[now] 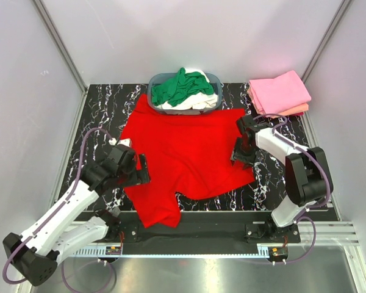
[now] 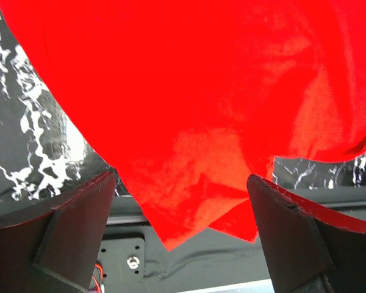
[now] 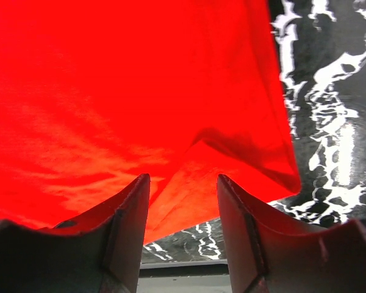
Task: Fold and stack the t-shirts
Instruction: Flatten the tshirt out
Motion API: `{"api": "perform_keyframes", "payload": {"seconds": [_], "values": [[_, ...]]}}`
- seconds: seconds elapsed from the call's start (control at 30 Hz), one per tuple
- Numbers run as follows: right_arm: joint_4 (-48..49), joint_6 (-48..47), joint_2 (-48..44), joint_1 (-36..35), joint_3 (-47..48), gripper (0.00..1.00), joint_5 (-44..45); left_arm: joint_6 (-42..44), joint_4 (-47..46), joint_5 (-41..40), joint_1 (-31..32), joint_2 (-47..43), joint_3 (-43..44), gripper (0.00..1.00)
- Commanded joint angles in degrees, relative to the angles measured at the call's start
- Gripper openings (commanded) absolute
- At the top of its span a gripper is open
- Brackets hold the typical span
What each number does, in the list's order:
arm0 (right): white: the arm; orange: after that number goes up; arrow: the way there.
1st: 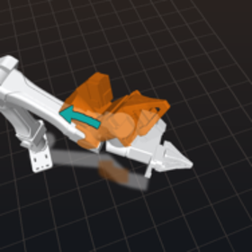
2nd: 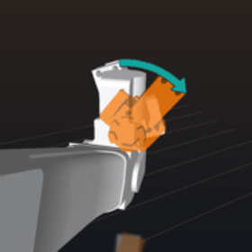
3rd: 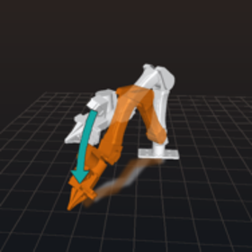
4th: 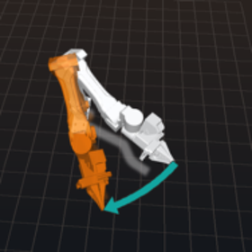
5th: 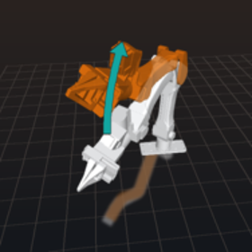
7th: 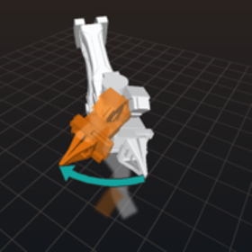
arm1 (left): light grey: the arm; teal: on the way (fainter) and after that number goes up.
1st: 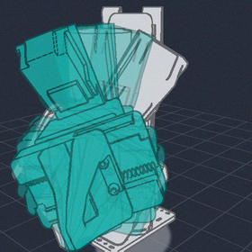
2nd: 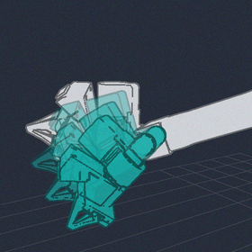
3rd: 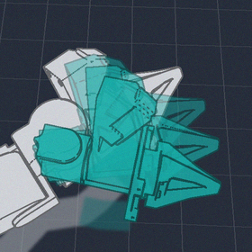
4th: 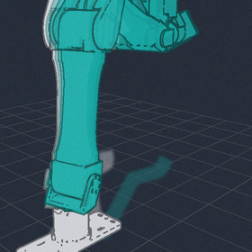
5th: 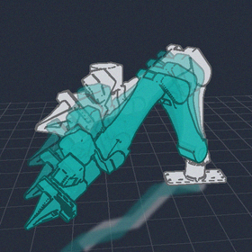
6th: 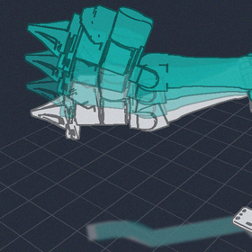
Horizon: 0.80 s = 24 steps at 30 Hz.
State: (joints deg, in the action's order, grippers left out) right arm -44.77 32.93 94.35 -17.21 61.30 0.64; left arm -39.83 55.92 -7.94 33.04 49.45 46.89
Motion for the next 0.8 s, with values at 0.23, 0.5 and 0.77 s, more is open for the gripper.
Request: {"api": "perform_keyframes", "payload": {"seconds": [0.23, 0.5, 0.77], "values": [[0.65, 1.52, 2.51, -0.45, -1.27, 0.47, 3.84, -5.08, 4.72, -0.14, 1.15, -8.13, -0.05, 0.96], [1.36, 1.26, 3.92, -0.37, -2.5, 0.29, 5.06, -6.92, 6.56, 1.35, 1.33, -11.21, -3.82, 0.93], [-1.54, 2.14, -5.11, -0.45, -3.99, 0.0, 6.91, -10.61, 9.38, 2.67, 6.58, -11.13, -7.25, 0.86]]}}
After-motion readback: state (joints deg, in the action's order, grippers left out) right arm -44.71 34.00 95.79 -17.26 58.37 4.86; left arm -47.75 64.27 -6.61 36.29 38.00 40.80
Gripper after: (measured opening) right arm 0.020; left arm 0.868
